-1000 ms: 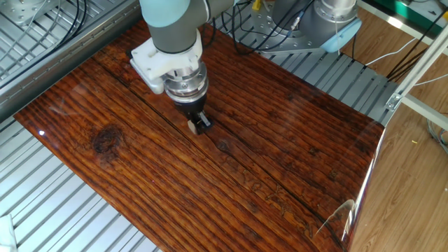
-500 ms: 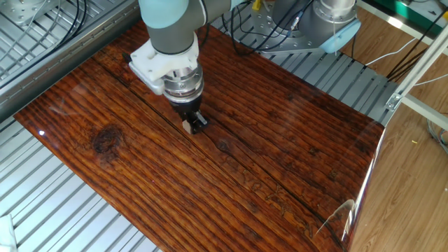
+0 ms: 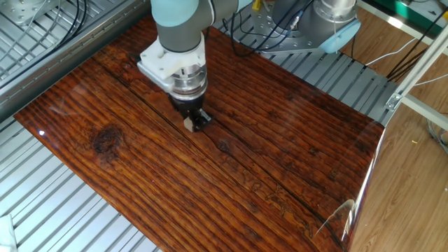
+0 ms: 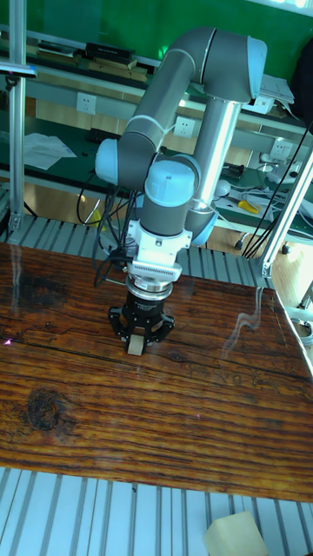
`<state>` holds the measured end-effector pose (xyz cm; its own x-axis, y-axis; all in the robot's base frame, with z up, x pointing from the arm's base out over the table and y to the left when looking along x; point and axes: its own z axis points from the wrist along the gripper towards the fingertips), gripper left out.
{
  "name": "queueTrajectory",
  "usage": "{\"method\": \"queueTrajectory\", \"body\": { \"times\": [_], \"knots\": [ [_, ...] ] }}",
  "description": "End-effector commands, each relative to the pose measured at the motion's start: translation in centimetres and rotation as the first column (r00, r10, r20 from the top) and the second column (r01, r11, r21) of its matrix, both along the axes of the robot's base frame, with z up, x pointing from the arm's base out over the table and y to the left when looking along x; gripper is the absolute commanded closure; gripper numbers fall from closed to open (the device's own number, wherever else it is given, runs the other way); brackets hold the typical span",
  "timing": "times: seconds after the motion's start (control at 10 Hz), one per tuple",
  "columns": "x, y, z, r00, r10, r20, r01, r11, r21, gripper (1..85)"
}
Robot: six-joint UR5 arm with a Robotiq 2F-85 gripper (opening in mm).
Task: Hold a small block with the gripper and sweep it from left to right on the table
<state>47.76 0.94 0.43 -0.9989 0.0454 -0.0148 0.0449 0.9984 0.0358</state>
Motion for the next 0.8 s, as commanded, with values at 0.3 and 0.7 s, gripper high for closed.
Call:
{"method": "queueTrajectory", "body": {
  "times": [0.3, 0.7],
  "knots": [
    [-1.1, -1.5, -0.9, 0.999, 0.034, -0.015, -0.034, 0.999, 0.013, 84.7],
    [-1.6, -2.2, 1.2, 0.998, 0.032, -0.048, -0.032, 0.999, -0.004, 84.7]
  ]
}}
